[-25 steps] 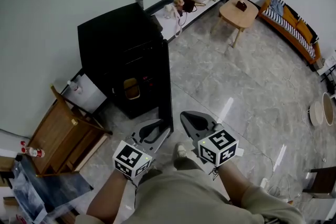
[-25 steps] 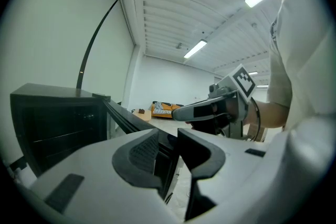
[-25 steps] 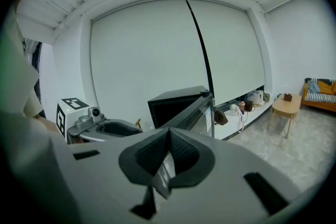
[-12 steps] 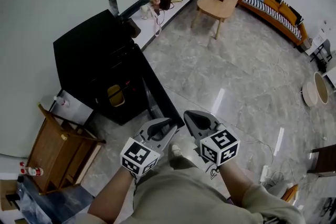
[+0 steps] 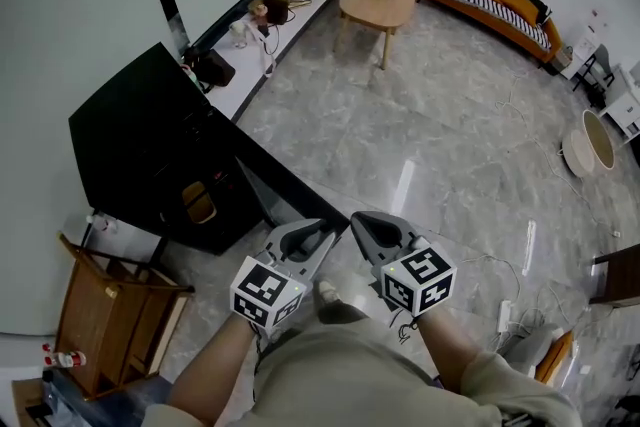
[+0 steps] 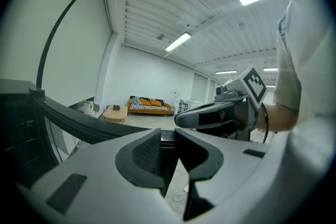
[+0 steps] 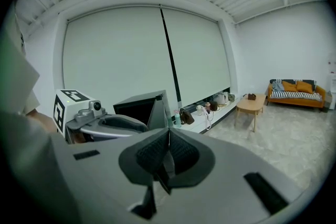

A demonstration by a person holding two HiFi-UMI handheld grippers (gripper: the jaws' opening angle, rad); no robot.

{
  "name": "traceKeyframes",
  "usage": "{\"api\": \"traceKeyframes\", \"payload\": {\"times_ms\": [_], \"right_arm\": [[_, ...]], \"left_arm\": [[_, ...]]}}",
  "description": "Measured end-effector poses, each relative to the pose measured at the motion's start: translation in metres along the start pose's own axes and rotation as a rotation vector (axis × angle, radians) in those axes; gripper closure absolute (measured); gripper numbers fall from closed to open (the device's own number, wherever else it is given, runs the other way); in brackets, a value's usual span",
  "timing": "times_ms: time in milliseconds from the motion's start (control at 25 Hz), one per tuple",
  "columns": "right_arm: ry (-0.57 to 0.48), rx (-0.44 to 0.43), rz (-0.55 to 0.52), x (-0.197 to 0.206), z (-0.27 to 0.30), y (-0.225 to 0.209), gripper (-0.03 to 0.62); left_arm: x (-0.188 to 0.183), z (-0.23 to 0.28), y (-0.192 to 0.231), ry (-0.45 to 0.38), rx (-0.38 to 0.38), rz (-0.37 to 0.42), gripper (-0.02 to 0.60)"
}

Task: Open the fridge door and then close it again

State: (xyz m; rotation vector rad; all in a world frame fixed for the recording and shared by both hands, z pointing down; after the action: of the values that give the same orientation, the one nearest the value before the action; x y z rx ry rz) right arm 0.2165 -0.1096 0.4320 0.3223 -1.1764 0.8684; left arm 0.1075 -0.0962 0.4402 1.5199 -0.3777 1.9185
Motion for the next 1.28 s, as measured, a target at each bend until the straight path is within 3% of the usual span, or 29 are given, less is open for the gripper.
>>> {"api": "traceKeyframes", "payload": {"times_ms": [440,920,1280], "right_arm": [[-0.015,0.04,0.006,-0.01,-0.009,-0.06,0.597],[-0.037,0.029,0.023,-0.018,0.0,-0.102,0.597],[-0.052,0.046,0.045,-0.023,0.009,-0.132,0.597]], "left_arm": [[-0.018,0.058,0.009,0.023,0.002,0.013,0.529],[-0.038,0.096,0.046,0.001,-0.145,-0.006,0.529],[-0.051,0.121,0.067,0.013,-0.167,0.002,0.529]]}}
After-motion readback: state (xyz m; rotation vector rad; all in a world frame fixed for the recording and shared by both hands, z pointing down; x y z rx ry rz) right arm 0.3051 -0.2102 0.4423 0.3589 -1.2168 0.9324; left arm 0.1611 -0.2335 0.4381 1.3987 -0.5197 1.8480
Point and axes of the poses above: the fingertips, and each gripper's own axes: z forward along the fingers, y to its left, x out of its underside, the point moved 5 cm from there along -z, backward along the fingers, and after that the axes turned 3 degrees about -x, right-handed, at the moved point
